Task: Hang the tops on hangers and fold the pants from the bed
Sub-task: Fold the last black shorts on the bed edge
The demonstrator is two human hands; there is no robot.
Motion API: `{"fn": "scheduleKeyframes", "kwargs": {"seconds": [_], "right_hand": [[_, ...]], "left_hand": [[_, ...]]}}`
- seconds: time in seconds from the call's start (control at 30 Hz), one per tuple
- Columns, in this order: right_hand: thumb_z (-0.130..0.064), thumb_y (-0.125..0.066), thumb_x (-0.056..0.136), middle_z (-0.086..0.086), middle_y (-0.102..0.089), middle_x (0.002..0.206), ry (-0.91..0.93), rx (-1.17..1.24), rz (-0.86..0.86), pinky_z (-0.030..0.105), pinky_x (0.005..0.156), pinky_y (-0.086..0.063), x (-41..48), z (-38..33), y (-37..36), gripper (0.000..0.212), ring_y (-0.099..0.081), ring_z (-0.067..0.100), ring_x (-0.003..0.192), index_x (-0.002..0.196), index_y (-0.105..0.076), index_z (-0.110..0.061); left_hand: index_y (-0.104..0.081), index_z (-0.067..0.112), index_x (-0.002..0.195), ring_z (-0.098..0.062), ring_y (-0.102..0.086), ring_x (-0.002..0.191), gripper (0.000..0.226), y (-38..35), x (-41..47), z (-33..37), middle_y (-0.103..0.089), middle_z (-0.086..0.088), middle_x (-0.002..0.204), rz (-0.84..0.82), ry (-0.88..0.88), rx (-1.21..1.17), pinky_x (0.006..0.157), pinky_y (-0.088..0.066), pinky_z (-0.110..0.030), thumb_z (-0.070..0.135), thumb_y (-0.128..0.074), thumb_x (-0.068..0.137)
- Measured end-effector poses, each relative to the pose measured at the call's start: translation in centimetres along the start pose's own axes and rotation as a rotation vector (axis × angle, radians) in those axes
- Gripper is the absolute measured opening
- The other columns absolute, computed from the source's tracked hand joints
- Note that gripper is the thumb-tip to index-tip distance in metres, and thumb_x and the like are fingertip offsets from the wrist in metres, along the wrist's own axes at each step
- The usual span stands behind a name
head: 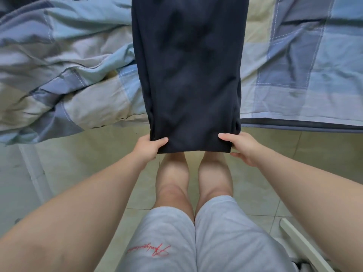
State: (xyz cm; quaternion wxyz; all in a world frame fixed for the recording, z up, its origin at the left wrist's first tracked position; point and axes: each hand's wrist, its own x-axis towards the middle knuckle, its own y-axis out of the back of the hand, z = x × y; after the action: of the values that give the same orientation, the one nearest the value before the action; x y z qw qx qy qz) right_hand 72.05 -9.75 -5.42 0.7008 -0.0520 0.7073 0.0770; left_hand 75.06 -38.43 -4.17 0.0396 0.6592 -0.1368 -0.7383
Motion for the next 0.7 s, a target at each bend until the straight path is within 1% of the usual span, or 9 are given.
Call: {"fn": "scheduleKeyframes", "kwargs": {"seconds": [0.07,0.1,0.13,0.2,0.27,0.4,0.47,0.57,0.7], "right_hand": [[-0.028,-0.076,0.086,-0.005,-0.071,0.119,0.002,0.022,0.005,0.030,0.075,-0.051,-2.0,-0.5,-0.1,0.043,-0.066,0.014,0.106,0.126,-0.062,-0.021],[-0.026,-0.075,0.087,-0.003,-0.071,0.118,0.008,0.029,0.015,0.030,0.073,-0.053,-2.9,-0.9,0.0,0.042,-0.067,0.015,0.105,0.126,-0.061,-0.019],[-0.025,-0.075,0.087,-0.001,-0.071,0.118,0.014,0.035,0.028,0.031,0.075,-0.055,-3.9,-1.3,0.1,0.042,-0.068,0.017,0.104,0.126,-0.061,-0.017],[-0.023,-0.076,0.086,0.000,-0.071,0.117,0.033,0.040,0.053,0.033,0.079,-0.057,-5.8,-2.5,0.4,0.042,-0.069,0.018,0.102,0.125,-0.061,-0.016],[-0.024,-0.076,0.085,0.001,-0.070,0.117,0.056,0.036,0.078,0.037,0.086,-0.058,-7.9,-3.9,1.0,0.043,-0.068,0.021,0.103,0.124,-0.062,-0.015],[-0.028,-0.076,0.085,0.004,-0.067,0.122,0.095,0.016,0.113,0.043,0.096,-0.056,-12.5,-7.1,2.3,0.047,-0.065,0.026,0.110,0.126,-0.060,-0.012],[-0.027,-0.076,0.085,0.006,-0.067,0.120,0.121,0.030,0.133,0.042,0.088,-0.059,-14.6,-8.9,2.8,0.044,-0.067,0.027,0.106,0.124,-0.061,-0.012],[-0.024,-0.075,0.086,0.007,-0.070,0.111,0.144,0.112,0.154,0.033,0.066,-0.057,-17.1,-11.7,3.4,0.036,-0.069,0.023,0.088,0.118,-0.063,-0.011],[-0.023,-0.074,0.087,0.004,-0.069,0.088,0.166,0.266,0.145,0.031,0.061,-0.055,-19.4,-15.9,4.3,0.017,-0.065,0.018,0.066,0.100,-0.064,-0.016]], "left_hand": [[-0.063,0.027,0.100,-0.011,-0.058,0.079,0.011,0.3,-1.8,0.4,-0.065,0.007,0.097,-0.020,0.029,0.005,0.065,-0.044,-0.028,0.025,-0.070,0.093],[-0.062,0.027,0.097,-0.013,-0.058,0.081,0.009,0.4,-2.8,0.7,-0.065,0.007,0.096,-0.029,0.042,0.012,0.067,-0.044,-0.029,0.026,-0.070,0.093],[-0.062,0.028,0.094,-0.013,-0.059,0.082,0.008,0.6,-3.7,1.1,-0.064,0.008,0.094,-0.040,0.058,0.015,0.069,-0.045,-0.029,0.027,-0.070,0.093],[-0.061,0.027,0.093,-0.008,-0.059,0.078,0.009,0.9,-5.8,2.1,-0.064,0.011,0.090,-0.053,0.084,0.007,0.062,-0.047,-0.024,0.028,-0.070,0.093],[-0.061,0.024,0.101,-0.006,-0.060,0.077,0.013,1.5,-8.0,3.4,-0.064,0.011,0.089,-0.060,0.095,0.005,0.055,-0.046,-0.022,0.031,-0.069,0.093],[-0.061,0.015,0.117,-0.015,-0.060,0.082,0.035,3.0,-12.2,6.9,-0.066,-0.003,0.110,-0.052,0.098,-0.012,0.059,-0.050,-0.027,0.039,-0.068,0.093],[-0.059,0.014,0.123,-0.020,-0.062,0.085,0.042,3.8,-13.9,9.0,-0.065,-0.005,0.118,-0.036,0.116,-0.071,0.061,-0.052,-0.030,0.042,-0.067,0.092],[-0.057,0.019,0.126,-0.024,-0.069,0.087,0.041,4.9,-15.8,12.3,-0.068,-0.005,0.116,-0.054,0.156,-0.191,0.068,-0.054,-0.033,0.043,-0.064,0.093],[-0.057,0.021,0.123,-0.023,-0.069,0.078,0.036,6.4,-17.1,17.6,-0.070,-0.005,0.098,-0.116,0.138,-0.347,0.069,-0.052,-0.035,0.040,-0.061,0.093]]}}
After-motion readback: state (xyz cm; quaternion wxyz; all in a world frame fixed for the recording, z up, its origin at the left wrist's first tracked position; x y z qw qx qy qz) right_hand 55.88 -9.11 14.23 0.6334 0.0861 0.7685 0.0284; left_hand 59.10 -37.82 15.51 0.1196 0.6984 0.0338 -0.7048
